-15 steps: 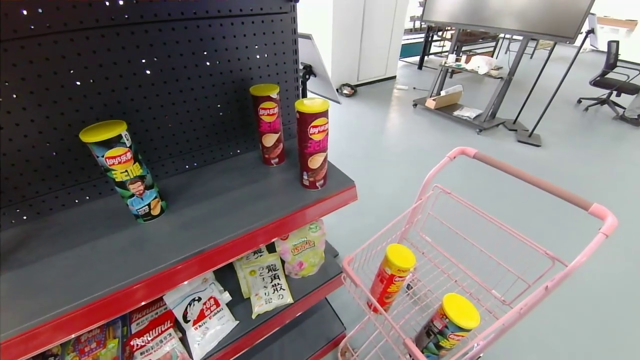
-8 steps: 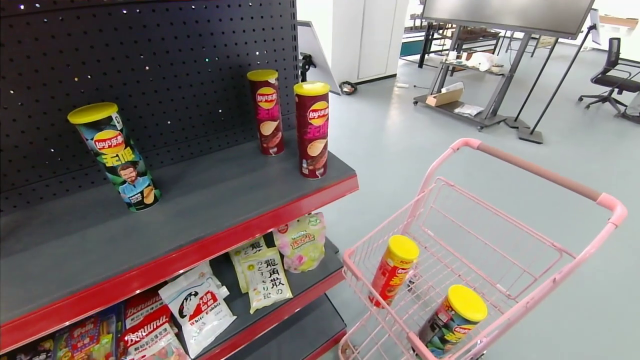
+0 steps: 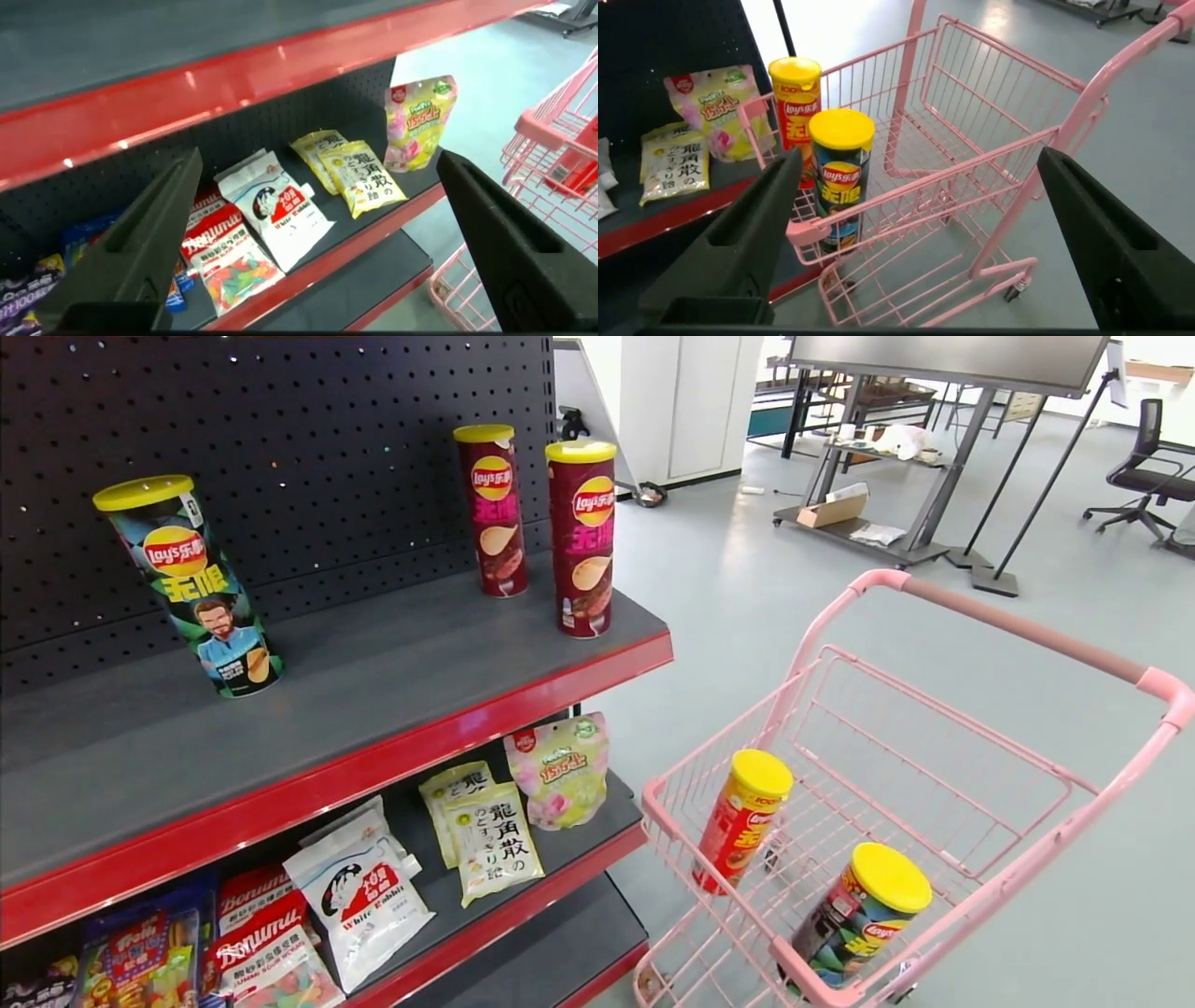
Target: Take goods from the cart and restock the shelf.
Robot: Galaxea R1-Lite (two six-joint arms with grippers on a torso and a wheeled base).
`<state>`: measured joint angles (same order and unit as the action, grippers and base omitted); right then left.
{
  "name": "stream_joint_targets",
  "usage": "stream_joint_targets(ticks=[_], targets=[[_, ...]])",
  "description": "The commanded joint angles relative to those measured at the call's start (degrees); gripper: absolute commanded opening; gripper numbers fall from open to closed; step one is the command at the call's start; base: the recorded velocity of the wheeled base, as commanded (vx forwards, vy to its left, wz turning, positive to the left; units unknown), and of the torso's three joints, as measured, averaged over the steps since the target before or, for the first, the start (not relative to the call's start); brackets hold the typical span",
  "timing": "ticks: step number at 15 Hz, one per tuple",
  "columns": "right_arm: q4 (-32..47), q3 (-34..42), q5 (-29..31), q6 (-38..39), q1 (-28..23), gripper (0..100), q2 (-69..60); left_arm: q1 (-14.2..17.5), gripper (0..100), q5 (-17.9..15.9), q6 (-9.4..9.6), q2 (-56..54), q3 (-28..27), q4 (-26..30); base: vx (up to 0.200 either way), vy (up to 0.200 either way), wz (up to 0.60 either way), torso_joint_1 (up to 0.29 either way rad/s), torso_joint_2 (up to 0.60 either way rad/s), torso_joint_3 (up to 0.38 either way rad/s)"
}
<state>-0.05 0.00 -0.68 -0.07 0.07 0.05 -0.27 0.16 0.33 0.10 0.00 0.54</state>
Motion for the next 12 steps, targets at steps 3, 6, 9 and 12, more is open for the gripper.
stream_joint_targets(ticks=[3, 6, 9, 12], targets=[[0.0, 0.0, 0.0, 0.0, 0.0, 100, 0.0, 0.0, 100, 0.0, 0.02, 0.0, 0.0, 0.0, 0.0, 0.0, 0.0, -0.181, 0.52, 0.334], [0.0, 0.0, -0.2, -0.4, 0.2, 100, 0.6, 0.0, 100, 0.0, 0.02, 0.0, 0.0, 0.0, 0.0, 0.0, 0.0, -0.079, 0.24, 0.15], [0.1, -0.1, -0.8, -0.8, 0.5, 100, 1.9, 0.0, 100, 0.0, -0.07, 0.0, 0.0, 0.0, 0.0, 0.0, 0.0, -0.009, 0.03, 0.014], [0.3, -39.0, -4.2, 14.0, 4.4, 100, 35.7, 0.0, 100, -0.1, 0.02, 0.0, 0.0, 0.0, 0.0, 0.0, 0.0, 0.0, 0.0, 0.0]])
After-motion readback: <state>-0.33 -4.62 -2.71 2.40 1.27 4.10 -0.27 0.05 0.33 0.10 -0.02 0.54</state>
